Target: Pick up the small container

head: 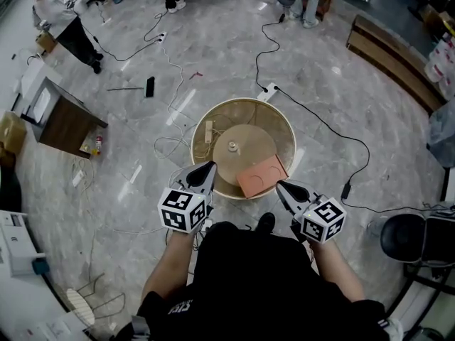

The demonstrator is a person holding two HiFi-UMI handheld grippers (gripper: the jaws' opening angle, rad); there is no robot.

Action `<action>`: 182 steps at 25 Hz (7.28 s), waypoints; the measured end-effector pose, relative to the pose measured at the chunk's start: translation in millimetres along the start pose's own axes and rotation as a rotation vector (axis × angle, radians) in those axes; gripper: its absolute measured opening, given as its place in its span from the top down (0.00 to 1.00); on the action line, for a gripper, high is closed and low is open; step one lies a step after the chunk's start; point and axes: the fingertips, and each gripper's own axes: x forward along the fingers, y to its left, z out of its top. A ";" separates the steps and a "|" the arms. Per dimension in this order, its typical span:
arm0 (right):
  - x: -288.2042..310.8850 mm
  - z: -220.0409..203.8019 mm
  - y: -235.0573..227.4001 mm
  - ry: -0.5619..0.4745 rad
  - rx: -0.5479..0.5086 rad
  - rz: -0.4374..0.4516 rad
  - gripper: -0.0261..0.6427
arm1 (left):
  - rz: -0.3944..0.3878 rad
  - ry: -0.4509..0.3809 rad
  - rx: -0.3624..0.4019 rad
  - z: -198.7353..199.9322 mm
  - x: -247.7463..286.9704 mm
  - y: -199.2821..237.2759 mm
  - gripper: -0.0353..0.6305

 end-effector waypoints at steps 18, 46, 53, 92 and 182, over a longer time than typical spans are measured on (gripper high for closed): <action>104.9 28.0 29.6 0.093 -0.102 0.010 0.94 | 0.037 -0.064 -0.037 -9.7 -26.0 92.5 0.91; 259.6 -79.6 -29.9 0.303 -0.051 0.064 0.94 | 0.010 0.149 -0.219 -146.0 92.5 186.0 0.91; 303.0 -110.1 -78.5 0.315 -0.028 0.041 0.94 | -0.009 0.188 -0.198 -176.8 155.4 209.6 0.91; 471.4 -280.1 -259.5 0.446 -0.285 0.001 0.40 | 0.065 0.236 -0.301 -345.9 307.3 276.0 0.91; 98.0 118.6 32.9 0.092 -0.422 0.062 0.44 | 0.119 -0.097 0.045 76.2 5.1 61.0 0.91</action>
